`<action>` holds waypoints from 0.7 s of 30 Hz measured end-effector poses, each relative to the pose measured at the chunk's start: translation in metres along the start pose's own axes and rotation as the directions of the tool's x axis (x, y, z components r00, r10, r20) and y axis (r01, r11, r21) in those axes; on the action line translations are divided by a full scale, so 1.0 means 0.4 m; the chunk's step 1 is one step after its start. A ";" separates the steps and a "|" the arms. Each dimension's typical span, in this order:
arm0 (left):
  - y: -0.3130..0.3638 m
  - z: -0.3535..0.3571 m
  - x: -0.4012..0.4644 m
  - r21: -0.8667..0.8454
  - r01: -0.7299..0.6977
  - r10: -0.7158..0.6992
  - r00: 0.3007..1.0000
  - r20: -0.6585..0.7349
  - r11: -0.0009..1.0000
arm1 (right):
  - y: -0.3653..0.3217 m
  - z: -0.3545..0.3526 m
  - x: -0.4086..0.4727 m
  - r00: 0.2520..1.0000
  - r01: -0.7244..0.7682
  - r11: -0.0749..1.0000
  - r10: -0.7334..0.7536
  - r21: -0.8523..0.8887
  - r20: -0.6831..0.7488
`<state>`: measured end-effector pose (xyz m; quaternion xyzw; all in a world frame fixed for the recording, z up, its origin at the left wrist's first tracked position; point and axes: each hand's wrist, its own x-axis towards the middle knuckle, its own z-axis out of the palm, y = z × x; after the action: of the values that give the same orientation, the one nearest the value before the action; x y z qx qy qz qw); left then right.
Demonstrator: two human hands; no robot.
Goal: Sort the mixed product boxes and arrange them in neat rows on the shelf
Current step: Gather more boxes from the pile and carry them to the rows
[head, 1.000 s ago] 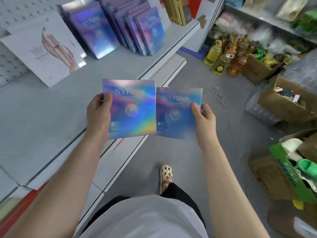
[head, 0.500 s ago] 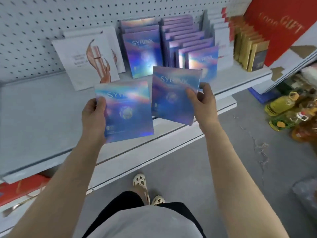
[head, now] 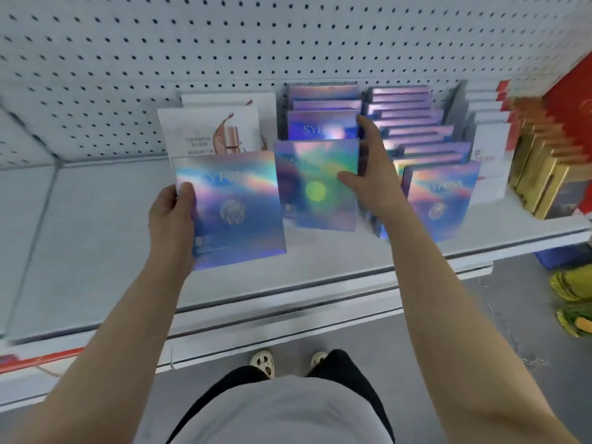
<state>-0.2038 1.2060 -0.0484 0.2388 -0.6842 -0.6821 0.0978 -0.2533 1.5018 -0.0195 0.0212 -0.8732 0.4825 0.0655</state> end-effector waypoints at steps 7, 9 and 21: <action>-0.004 0.045 -0.026 -0.044 0.012 -0.016 0.997 -0.082 0.999 | -0.004 -0.046 0.143 0.959 0.273 0.793 -0.179 -0.545 0.220; -0.005 0.060 -0.038 -0.042 -0.006 0.002 0.995 -0.098 0.999 | 0.005 -0.044 0.176 0.953 0.304 0.722 -0.231 -0.621 0.198; -0.026 0.145 -0.090 -0.058 -0.048 0.043 0.996 -0.080 0.997 | 0.054 -0.027 0.261 0.957 0.272 0.541 -0.242 -0.796 0.163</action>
<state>-0.1971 1.2746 -0.0545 0.2471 -0.6644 -0.6898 0.1473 -0.3580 1.5250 -0.0178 0.1247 -0.9844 0.0151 0.1231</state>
